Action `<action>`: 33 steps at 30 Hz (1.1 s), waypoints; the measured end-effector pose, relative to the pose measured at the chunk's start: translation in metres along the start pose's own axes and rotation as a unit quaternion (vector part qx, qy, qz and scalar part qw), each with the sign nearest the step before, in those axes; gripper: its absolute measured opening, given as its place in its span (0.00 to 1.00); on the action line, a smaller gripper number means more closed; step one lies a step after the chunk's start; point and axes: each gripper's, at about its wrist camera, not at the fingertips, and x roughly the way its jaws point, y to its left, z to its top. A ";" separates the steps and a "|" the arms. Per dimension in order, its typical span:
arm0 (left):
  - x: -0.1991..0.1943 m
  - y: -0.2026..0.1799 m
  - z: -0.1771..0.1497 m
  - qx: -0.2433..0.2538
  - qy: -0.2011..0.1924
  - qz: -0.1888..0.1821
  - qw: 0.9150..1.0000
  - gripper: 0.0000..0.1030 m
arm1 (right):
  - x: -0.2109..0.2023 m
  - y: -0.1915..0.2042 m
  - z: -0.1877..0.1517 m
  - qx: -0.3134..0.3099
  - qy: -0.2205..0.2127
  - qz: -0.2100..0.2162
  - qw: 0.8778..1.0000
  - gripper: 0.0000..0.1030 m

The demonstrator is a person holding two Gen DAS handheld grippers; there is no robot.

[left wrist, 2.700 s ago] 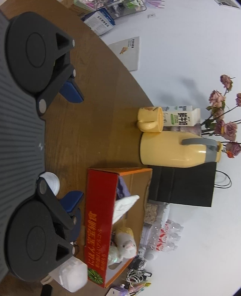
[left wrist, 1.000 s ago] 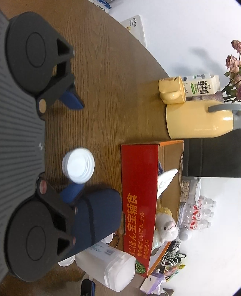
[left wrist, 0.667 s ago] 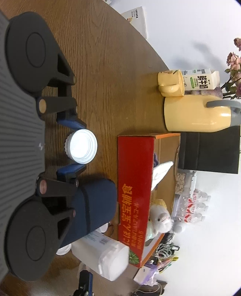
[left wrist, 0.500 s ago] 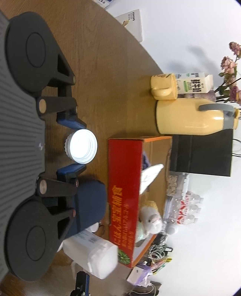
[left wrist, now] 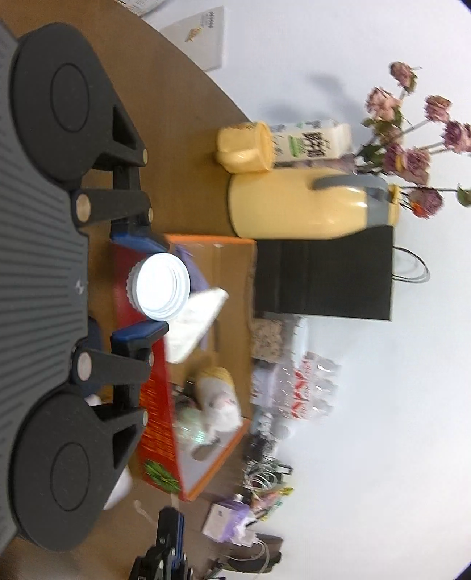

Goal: Organize objects
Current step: 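Carry the cap and strip into the box and open both tools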

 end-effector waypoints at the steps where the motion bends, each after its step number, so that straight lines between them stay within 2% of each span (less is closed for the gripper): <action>1: 0.003 -0.003 0.005 -0.001 -0.004 -0.002 1.000 0.40 | 0.002 0.000 0.006 -0.002 -0.007 0.001 1.000 0.06; 8: 0.034 -0.020 0.028 -0.012 -0.010 -0.009 1.000 0.40 | 0.030 0.003 0.041 -0.003 -0.045 0.017 0.999 0.06; 16: 0.081 -0.025 0.034 -0.030 0.011 0.001 0.999 0.40 | 0.084 0.005 0.059 0.009 -0.042 0.042 0.998 0.06; 26: 0.121 -0.030 0.025 -0.008 0.032 0.009 0.999 0.40 | 0.138 -0.003 0.037 0.030 0.004 0.049 0.998 0.06; 32: 0.123 -0.034 0.018 0.007 0.035 0.014 0.999 0.40 | 0.145 -0.006 0.027 0.036 0.027 0.049 0.998 0.07; 33: 0.122 -0.035 0.017 0.007 0.033 0.018 0.999 0.43 | 0.145 -0.007 0.026 0.038 0.028 0.049 0.998 0.07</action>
